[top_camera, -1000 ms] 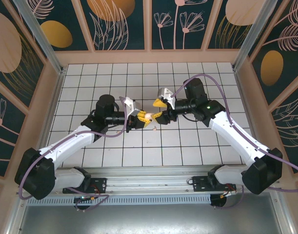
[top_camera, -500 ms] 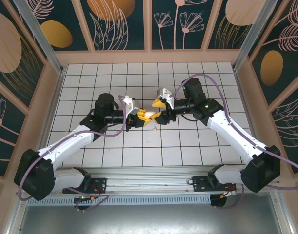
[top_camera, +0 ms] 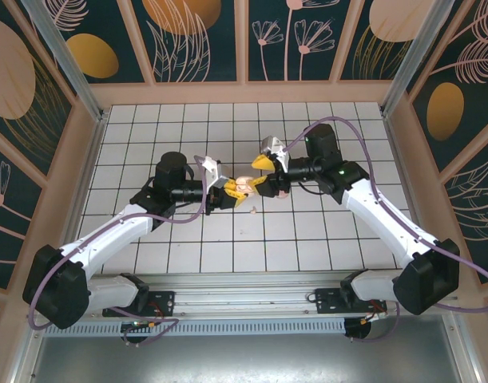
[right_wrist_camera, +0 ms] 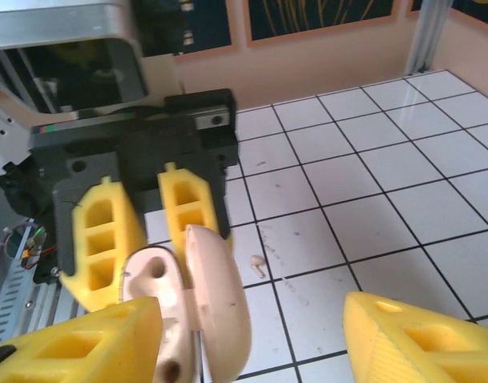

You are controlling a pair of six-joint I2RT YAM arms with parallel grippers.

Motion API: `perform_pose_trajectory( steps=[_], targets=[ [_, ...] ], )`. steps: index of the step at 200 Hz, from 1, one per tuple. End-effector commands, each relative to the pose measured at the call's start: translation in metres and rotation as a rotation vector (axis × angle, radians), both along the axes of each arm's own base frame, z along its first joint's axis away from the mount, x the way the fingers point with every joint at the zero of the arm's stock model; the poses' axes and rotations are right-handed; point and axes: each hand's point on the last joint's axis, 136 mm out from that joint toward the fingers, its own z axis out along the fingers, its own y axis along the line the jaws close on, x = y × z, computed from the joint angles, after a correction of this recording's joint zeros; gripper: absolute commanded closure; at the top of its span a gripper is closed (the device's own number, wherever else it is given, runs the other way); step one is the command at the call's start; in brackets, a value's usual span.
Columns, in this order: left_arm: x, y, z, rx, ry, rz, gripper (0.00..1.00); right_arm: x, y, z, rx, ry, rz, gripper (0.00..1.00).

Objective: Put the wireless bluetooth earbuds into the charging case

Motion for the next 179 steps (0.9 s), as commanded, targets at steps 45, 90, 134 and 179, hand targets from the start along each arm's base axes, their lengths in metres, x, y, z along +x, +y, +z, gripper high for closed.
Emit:
perform_pose_trajectory(
  steps=[45,90,134,179],
  targets=[
    [-0.009,0.0,0.021,-0.035,-0.064,-0.045,0.8,0.008,0.0,0.014,0.033,-0.025,-0.019,0.39],
    [-0.01,0.0,0.018,-0.034,-0.061,-0.048,0.8,0.016,-0.003,0.02,0.043,-0.016,-0.065,0.4],
    [-0.01,0.001,0.021,-0.038,-0.067,-0.038,0.8,0.012,-0.004,0.02,0.051,0.001,-0.046,0.4],
    [-0.009,0.001,0.019,-0.04,-0.06,-0.034,0.8,-0.001,-0.004,0.03,0.085,-0.009,0.008,0.38]
  ],
)
